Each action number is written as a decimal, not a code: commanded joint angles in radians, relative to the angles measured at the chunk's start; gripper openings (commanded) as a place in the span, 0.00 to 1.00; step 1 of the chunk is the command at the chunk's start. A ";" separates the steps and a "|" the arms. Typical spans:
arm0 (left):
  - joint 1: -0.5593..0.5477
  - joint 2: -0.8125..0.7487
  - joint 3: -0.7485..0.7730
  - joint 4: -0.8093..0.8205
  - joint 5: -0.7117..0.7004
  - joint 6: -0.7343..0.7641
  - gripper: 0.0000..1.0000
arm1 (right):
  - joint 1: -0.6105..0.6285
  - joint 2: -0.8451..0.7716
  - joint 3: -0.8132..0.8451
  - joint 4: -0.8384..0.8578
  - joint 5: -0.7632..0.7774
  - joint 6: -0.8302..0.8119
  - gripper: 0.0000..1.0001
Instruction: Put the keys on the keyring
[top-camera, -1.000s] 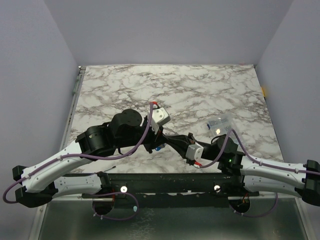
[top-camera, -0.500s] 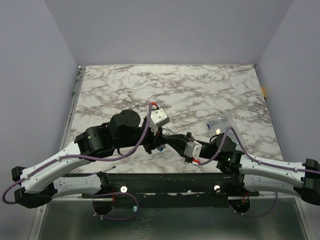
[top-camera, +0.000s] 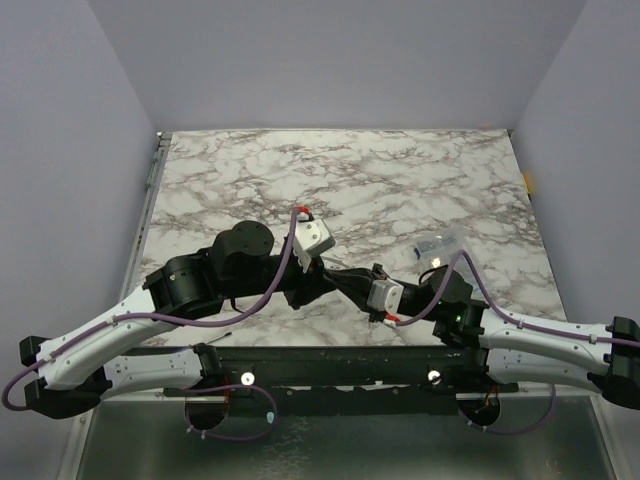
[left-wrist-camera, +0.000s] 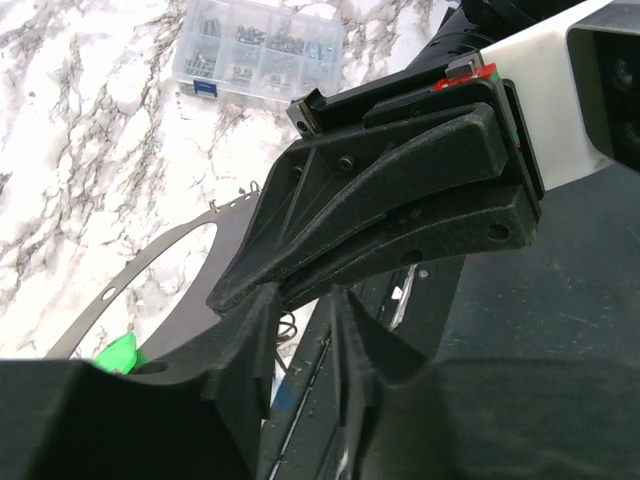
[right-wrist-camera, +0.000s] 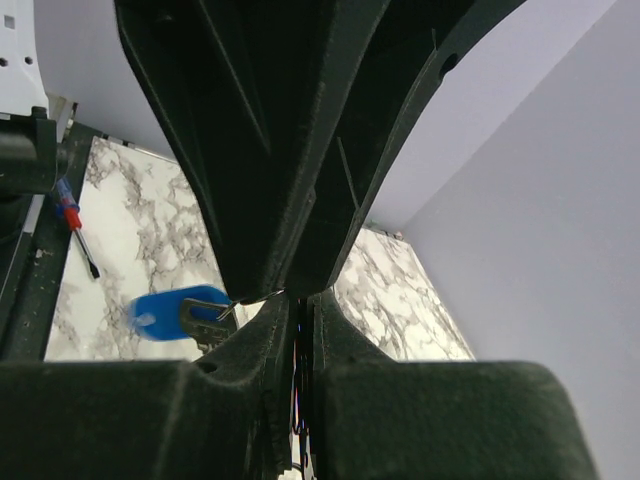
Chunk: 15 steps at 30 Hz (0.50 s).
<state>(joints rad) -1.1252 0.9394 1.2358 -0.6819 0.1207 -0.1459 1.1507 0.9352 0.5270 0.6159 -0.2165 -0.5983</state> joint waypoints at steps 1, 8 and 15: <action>0.002 -0.021 -0.009 0.000 0.040 0.004 0.36 | 0.003 -0.009 0.049 0.019 0.033 0.006 0.01; 0.002 -0.059 -0.017 0.015 -0.008 0.000 0.52 | 0.003 -0.020 0.045 0.016 0.052 0.009 0.01; 0.002 -0.162 -0.102 0.112 -0.100 -0.007 0.65 | 0.003 -0.050 0.045 -0.018 0.108 0.060 0.01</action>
<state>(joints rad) -1.1252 0.8364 1.1812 -0.6506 0.0944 -0.1490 1.1507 0.9173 0.5358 0.5892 -0.1715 -0.5793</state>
